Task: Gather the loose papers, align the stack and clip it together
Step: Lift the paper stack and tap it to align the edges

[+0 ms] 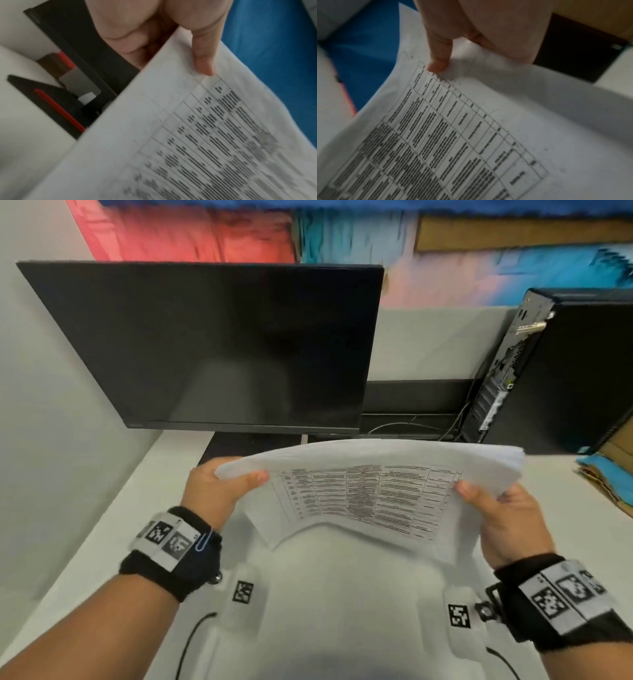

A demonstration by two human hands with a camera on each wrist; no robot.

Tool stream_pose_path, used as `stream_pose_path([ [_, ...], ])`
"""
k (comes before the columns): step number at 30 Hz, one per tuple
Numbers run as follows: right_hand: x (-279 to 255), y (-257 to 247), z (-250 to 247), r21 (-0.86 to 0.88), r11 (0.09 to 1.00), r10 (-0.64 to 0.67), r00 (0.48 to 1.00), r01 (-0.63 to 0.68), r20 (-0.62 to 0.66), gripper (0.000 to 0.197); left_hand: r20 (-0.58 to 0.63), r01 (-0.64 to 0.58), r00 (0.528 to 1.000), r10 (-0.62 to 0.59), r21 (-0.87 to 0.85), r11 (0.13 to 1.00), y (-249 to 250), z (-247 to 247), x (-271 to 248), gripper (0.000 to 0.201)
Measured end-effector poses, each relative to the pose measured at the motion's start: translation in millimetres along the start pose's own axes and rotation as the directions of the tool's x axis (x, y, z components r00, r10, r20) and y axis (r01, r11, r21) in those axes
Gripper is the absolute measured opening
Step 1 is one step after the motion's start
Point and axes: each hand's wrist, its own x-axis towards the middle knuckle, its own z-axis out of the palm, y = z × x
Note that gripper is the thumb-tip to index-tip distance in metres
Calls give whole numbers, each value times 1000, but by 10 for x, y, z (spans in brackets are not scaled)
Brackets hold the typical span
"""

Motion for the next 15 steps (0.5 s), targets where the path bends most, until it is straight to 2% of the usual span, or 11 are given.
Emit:
stream_pose_path([
  [3,-43,205,-76,62,995,83,996,-81,-24,23,20,-11,1000,12,-58,998,-113,103,-129,22],
  [6,-60,231,-59,61,994,98,994,-95,-52,48,47,-22,999,25,-71,997,-186,152,-164,23],
  [7,-53,217,-47,62,995,77,995,-73,-62,50,43,-36,998,40,-87,996,-197,160,-157,24],
  [8,-51,182,-21,72,996,62,996,-58,-67,43,37,-55,998,60,-112,992,-196,169,-142,23],
  [10,-54,98,38,79,996,46,994,-38,-97,10,6,-75,997,77,-171,982,-144,203,-125,16],
  [13,-37,12,138,-69,996,35,966,-54,-256,24,-71,-43,997,28,-211,976,-72,248,-78,17],
  [15,19,-15,176,-131,987,45,947,-91,-317,32,-77,-21,997,5,-213,977,-50,266,-50,19],
])
